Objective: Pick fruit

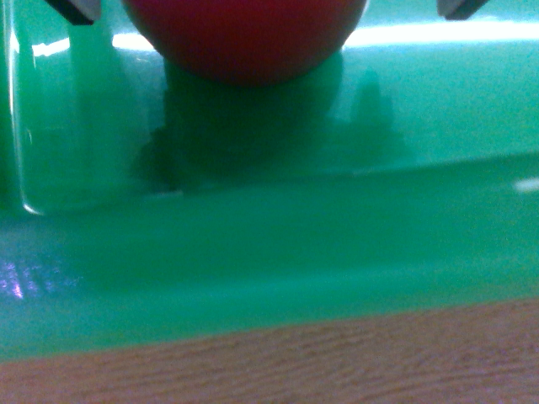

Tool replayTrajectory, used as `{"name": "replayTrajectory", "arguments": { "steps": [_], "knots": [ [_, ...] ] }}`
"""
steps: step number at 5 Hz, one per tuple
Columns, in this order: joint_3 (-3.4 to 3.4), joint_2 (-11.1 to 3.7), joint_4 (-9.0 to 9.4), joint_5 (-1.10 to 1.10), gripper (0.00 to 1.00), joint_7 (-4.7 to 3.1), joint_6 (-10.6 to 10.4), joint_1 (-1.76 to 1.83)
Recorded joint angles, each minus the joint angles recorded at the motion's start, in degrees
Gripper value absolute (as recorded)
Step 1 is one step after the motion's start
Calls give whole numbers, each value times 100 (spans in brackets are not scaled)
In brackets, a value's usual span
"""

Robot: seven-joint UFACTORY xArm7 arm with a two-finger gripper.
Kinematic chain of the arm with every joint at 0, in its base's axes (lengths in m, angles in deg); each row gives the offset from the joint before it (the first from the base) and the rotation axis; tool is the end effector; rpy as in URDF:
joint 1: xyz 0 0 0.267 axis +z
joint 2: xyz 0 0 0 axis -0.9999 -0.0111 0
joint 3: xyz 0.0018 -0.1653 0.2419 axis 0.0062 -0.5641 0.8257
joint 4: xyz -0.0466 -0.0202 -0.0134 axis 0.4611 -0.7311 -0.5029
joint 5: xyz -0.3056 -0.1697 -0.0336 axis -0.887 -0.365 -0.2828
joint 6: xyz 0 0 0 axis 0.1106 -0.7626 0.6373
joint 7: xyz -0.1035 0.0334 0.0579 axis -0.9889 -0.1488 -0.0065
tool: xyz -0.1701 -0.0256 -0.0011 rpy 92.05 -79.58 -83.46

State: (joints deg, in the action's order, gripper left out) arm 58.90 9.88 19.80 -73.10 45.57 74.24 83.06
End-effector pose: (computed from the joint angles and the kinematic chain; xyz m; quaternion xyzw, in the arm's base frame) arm 0.4851 -0.0927 0.0414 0.9953 -0.0513 -0.0821 0.0036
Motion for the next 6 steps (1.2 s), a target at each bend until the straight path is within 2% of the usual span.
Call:
{"name": "replayTrajectory", "arguments": {
  "steps": [1,2,4,6],
  "knots": [
    [0,0,0,0,0,0,0,0],
    [-15,-57,71,6,0,-16,-105,-19],
    [-24,-92,114,9,0,-25,-168,-30],
    [-26,-102,126,10,0,-28,-187,-33]
  ]
}}
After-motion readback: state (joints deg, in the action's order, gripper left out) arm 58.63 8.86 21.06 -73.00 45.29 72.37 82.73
